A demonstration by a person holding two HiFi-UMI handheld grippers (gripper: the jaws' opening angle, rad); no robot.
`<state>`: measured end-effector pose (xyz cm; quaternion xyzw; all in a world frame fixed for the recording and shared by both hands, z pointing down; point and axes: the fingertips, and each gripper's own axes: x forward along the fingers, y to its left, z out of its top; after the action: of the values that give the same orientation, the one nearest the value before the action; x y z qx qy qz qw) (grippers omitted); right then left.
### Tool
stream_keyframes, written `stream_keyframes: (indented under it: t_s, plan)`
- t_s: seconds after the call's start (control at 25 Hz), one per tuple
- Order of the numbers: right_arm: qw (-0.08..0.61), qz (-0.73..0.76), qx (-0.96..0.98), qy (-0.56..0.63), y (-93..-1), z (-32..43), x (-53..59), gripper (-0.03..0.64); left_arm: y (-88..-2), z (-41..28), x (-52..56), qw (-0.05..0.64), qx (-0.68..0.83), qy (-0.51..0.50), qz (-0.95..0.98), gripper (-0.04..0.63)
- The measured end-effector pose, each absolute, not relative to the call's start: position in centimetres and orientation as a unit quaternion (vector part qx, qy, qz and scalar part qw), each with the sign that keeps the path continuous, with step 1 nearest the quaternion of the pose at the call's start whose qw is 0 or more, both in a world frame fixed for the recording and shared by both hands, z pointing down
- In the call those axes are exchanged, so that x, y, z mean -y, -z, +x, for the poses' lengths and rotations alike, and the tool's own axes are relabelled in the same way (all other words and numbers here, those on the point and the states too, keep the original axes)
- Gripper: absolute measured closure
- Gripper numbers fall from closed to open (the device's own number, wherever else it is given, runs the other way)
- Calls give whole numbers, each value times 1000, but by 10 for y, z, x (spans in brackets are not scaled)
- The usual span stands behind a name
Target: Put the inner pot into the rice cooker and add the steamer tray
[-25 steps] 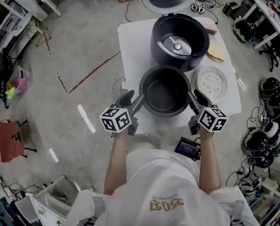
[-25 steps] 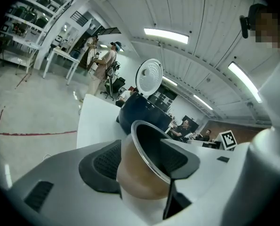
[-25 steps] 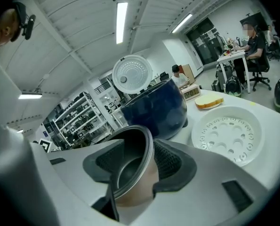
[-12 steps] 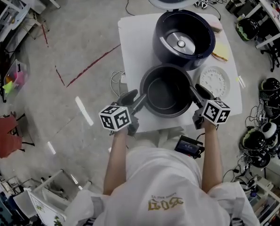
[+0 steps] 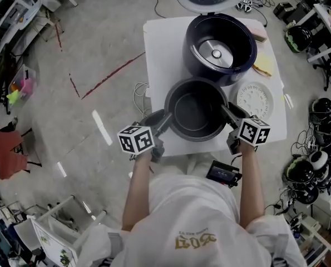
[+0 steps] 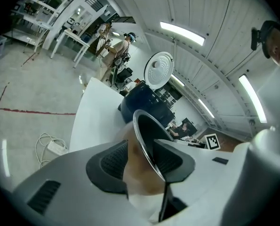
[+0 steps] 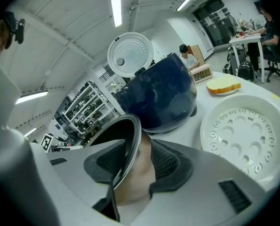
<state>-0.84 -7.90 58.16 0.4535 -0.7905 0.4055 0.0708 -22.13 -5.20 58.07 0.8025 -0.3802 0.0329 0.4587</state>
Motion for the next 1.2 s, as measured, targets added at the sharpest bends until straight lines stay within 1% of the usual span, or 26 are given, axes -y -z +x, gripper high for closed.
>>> stream_keyframes:
  t_s: [0.16,0.24,0.48,0.72,1.04,1.2]
  plan:
    - [70,443,798,-402,-581,-11,79,460,-581,-217,55,465,379,-22,800,435]
    - [76,435,804,-398,-580,-14,79,508,-580,-217,55,465,382,-15,799,449]
    - [78,427,803,-409,-581,-13,78,514,-581,-215,54,471,382,-2,795,463]
    - [91,424,806,-402,-577,-16,74,514,-576,-221,53,483,381,25,788,515]
    - [90,434,801,-402,-574,-15,76,517,-574,-220,56,494,376,31,783,523]
    - [90,440,804,-389,-566,-16,75,525,-568,-223,55,499,374,53,780,535]
